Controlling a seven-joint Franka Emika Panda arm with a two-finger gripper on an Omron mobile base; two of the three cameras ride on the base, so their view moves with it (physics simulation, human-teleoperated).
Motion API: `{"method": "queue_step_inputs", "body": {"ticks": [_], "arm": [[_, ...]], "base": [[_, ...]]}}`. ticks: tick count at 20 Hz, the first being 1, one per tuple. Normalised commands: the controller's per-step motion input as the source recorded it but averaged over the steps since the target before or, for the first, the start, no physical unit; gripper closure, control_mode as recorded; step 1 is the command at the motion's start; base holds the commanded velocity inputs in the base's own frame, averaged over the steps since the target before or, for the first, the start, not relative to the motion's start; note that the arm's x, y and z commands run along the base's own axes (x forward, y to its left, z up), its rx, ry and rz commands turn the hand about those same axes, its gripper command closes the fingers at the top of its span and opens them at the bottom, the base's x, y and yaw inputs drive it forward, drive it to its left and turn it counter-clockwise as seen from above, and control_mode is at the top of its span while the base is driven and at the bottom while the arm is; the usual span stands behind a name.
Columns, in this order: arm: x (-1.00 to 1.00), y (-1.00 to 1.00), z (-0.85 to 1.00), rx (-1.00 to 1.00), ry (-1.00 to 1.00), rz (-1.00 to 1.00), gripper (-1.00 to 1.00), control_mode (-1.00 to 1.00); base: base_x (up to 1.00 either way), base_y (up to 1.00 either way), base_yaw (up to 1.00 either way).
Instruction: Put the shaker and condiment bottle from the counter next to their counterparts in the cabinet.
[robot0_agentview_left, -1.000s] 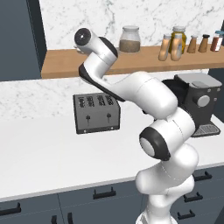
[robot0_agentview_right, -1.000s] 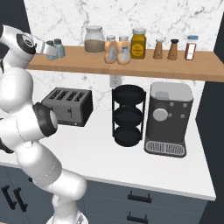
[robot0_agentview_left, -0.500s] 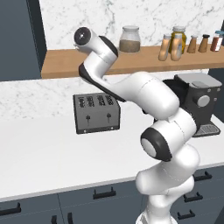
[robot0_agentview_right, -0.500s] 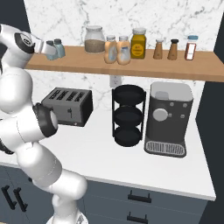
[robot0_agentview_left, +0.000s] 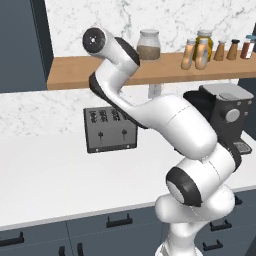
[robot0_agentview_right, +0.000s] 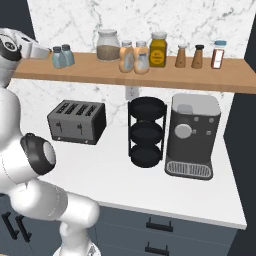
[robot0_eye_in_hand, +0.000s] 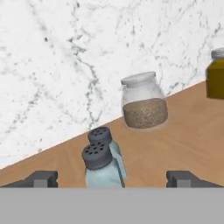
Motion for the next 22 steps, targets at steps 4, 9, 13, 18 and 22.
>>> {"method": "queue_step_inputs", "body": {"ticks": [4,9,13,18,22], "arm": [[-1.00,-0.31,0.41,0.02,-0.11,0.02,-1.00,-1.00],[-1.00,-0.70,0.72,0.00,0.00,0.15,-1.00,-1.00],[-1.00,-0.81,0.64,0.00,-0.02,0.18,-1.00,-1.00],[-1.00,-0.84,0.06,-0.02,-0.11,0.26,-1.00,-1.00],[-1.00,-0.83,0.00,0.00,-0.16,0.26,-1.00,-1.00]], "base": [[0.00,0.00,0.00],[0.00,0.00,0.00],[0.00,0.00,0.00],[0.00,0.00,0.00],[0.00,0.00,0.00]]}}
